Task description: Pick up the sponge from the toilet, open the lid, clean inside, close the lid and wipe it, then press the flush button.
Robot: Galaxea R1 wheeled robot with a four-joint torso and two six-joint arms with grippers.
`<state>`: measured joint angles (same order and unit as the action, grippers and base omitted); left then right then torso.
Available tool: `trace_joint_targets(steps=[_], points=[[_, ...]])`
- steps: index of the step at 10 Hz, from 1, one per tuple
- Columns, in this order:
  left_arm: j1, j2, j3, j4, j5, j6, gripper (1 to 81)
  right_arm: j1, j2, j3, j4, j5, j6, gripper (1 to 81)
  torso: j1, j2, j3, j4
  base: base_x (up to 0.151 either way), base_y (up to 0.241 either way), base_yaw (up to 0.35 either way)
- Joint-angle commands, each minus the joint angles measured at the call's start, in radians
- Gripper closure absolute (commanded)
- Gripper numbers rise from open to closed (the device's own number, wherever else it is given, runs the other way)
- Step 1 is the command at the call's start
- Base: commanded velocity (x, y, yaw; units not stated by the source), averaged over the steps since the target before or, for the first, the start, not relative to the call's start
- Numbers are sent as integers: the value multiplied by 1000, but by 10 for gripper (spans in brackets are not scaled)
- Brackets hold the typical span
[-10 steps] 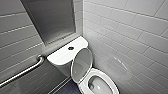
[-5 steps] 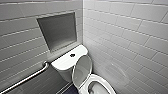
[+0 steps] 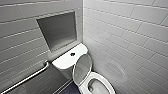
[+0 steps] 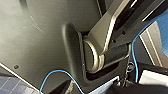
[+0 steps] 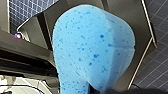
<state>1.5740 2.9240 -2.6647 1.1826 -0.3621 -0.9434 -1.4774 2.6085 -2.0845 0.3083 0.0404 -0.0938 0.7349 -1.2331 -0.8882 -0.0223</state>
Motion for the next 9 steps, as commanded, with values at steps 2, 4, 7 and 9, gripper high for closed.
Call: trace_joint_targets(steps=[2,4,7,9], points=[[21,11,-4,11,91,5,10,-37,67,-124,-37,-86,-6,811,-81,128,103,0,0,0,0],[21,12,-4,9,91,6,10,-38,101,-143,-60,-88,-6,811,-116,182,144,0,0,0,0],[14,24,-40,9,91,2,10,-47,159,-207,-86,-93,-6,811,-182,284,250,0,0,0,0],[8,47,-81,9,91,0,10,-50,179,-233,-95,-94,-6,811,-230,355,325,0,0,0,0]])
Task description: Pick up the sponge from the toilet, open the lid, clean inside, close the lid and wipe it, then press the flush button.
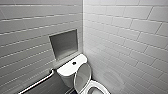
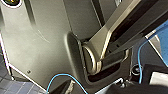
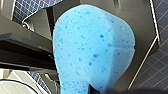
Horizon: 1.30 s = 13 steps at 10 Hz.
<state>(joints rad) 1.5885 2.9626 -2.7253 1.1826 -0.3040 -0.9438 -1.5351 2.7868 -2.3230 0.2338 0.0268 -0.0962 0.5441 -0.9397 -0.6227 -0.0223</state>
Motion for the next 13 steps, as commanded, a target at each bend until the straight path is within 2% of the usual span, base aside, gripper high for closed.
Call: trace_joint_targets(steps=[1,2,3,4,5,6,9,13], points=[[-8,15,-28,9,33,0,10,8,4,2,-22,-80,-4,811,-62,97,96,0,0,0,0],[-8,17,-30,9,33,0,10,8,4,2,-21,-79,-4,811,-86,133,91,0,0,0,0],[-8,18,-30,9,33,0,10,6,4,1,-21,-79,-4,811,-107,163,63,0,0,0,0],[-9,18,-30,9,33,0,10,8,6,-2,-19,-79,-4,811,-125,190,73,0,0,0,0],[-9,18,-30,9,33,-1,10,8,7,-8,-21,-80,-4,811,-79,118,81,0,0,0,0],[-9,18,-30,8,33,-1,10,8,10,-10,-25,-84,-4,811,-93,140,85,0,0,0,0],[-23,3,-25,-9,13,-7,10,8,13,-28,-7,-163,15,811,-102,152,89,0,0,0,0],[-120,-5,-22,-35,11,-56,10,2,107,-205,-18,-183,-5,811,-103,152,89,0,0,0,0]])
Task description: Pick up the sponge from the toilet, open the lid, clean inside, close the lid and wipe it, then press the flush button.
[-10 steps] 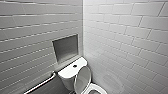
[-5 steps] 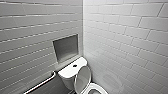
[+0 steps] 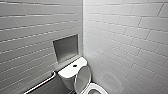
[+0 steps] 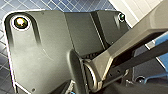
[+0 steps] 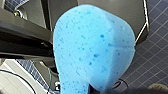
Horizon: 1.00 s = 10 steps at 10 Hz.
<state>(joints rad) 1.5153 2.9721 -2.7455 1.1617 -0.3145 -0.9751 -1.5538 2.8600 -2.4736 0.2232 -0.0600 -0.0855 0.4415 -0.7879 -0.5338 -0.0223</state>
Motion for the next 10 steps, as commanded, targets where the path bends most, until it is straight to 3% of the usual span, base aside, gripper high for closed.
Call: trace_joint_targets(steps=[1,3,5,6,7,8,9,10], points=[[-69,-22,-2,-16,23,-48,10,10,38,-50,-10,-83,-49,811,0,0,0,0,0,0,0],[-63,-33,-3,-16,25,-66,10,13,38,-59,-10,-81,-59,811,0,0,0,0,0,0,0],[-17,-21,-6,-13,107,-111,10,22,41,-80,4,-84,-56,811,0,0,0,0,0,0,0],[-8,4,-14,-39,186,-108,10,27,40,-77,4,-95,-53,811,0,0,0,0,0,0,0],[-10,1,-8,-60,190,-97,10,31,40,-77,2,-98,-45,811,0,0,0,0,0,0,0],[-11,12,-6,-85,196,-57,10,30,38,-76,2,-100,-45,811,0,0,0,0,0,0,0],[-22,27,-10,-204,240,91,10,34,37,-76,2,-100,-45,811,0,0,0,0,0,0,0],[-34,33,-5,-408,264,302,10,36,37,-76,-8,-100,-56,811,0,0,0,0,0,0,0]])
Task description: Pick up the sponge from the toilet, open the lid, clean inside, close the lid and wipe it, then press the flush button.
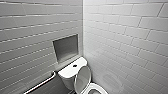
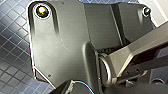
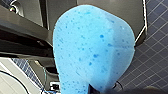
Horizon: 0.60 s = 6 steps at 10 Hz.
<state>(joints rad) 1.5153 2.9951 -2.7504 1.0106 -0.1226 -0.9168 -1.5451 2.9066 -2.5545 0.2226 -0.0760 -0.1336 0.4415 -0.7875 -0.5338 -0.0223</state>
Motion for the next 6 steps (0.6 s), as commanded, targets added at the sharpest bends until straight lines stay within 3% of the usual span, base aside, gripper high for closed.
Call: trace_joint_targets(steps=[1,2,3,4,6], points=[[-49,18,3,-477,73,466,10,27,-5,2,-12,-84,-11,811,0,0,0,0,0,0,0],[-80,21,12,-652,98,646,10,36,2,4,-8,-84,-6,811,0,0,0,0,0,0,0],[-115,18,35,-788,161,780,10,38,15,-5,-11,-82,-6,811,0,0,0,0,0,0,0],[-132,1,79,-848,178,826,10,45,30,-28,-11,-85,-6,811,0,0,0,0,0,0,0],[-137,-34,152,-854,178,826,10,47,59,-87,-9,-87,-3,811,0,0,0,0,0,0,0]])
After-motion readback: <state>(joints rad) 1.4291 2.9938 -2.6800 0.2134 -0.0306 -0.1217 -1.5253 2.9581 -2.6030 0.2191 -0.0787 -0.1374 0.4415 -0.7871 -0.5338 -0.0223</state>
